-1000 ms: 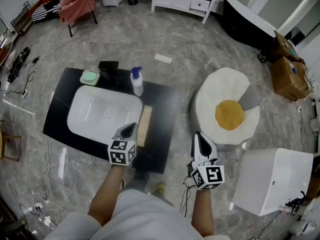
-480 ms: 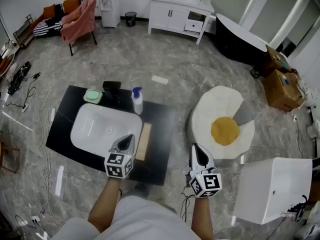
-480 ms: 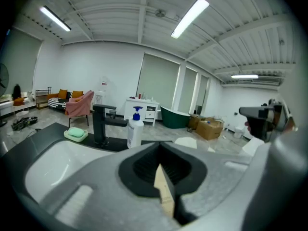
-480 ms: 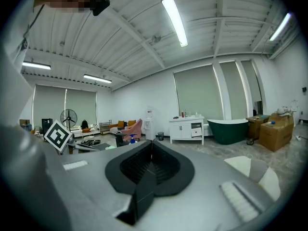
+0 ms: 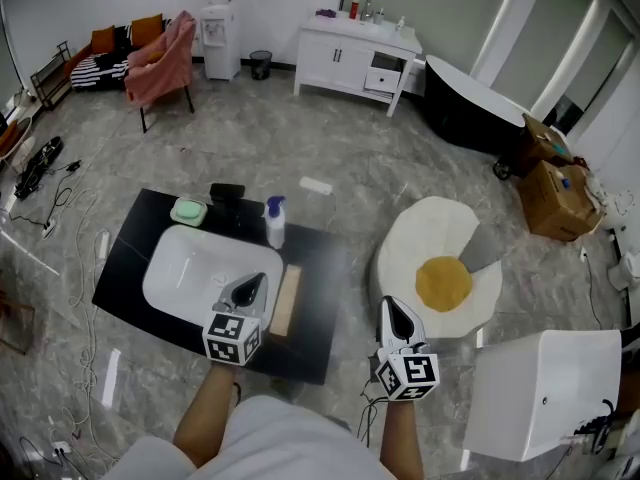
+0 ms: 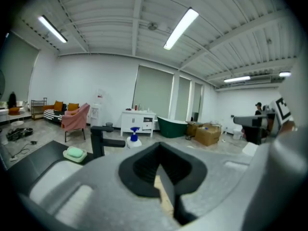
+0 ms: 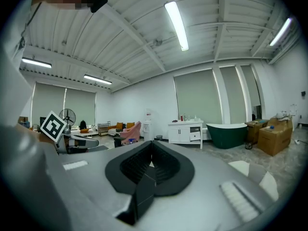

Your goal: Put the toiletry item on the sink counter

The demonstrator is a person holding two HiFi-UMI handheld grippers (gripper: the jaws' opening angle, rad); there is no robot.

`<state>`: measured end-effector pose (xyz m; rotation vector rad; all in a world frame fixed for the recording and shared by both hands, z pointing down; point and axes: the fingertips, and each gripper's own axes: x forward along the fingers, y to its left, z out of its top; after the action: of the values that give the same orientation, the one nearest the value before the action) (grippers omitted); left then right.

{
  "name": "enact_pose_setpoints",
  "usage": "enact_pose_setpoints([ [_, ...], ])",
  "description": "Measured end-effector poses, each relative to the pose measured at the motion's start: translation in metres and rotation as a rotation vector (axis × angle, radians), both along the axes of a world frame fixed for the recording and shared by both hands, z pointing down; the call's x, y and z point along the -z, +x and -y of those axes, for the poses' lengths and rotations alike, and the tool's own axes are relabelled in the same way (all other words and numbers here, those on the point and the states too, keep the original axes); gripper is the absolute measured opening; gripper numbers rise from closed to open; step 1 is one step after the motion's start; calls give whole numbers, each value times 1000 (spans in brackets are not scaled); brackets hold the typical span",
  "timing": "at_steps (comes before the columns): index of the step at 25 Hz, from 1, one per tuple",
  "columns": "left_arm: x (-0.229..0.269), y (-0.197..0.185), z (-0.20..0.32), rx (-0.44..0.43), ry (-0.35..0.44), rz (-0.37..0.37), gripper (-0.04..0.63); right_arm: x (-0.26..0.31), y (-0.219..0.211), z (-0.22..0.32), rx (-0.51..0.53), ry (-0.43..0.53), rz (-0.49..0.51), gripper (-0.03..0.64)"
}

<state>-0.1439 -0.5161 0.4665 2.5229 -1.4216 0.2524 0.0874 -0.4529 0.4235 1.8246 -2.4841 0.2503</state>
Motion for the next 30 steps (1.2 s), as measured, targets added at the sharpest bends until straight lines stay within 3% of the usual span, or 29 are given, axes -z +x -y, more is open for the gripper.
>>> enact_pose_setpoints([
  [14,54,-15,-7,-37,133,-14,-3,14,-8,-6,-39,39,5,3],
  [30,74,-32,1,-40,194,-32,-3,24,-10,-3,-89,88,3,3],
])
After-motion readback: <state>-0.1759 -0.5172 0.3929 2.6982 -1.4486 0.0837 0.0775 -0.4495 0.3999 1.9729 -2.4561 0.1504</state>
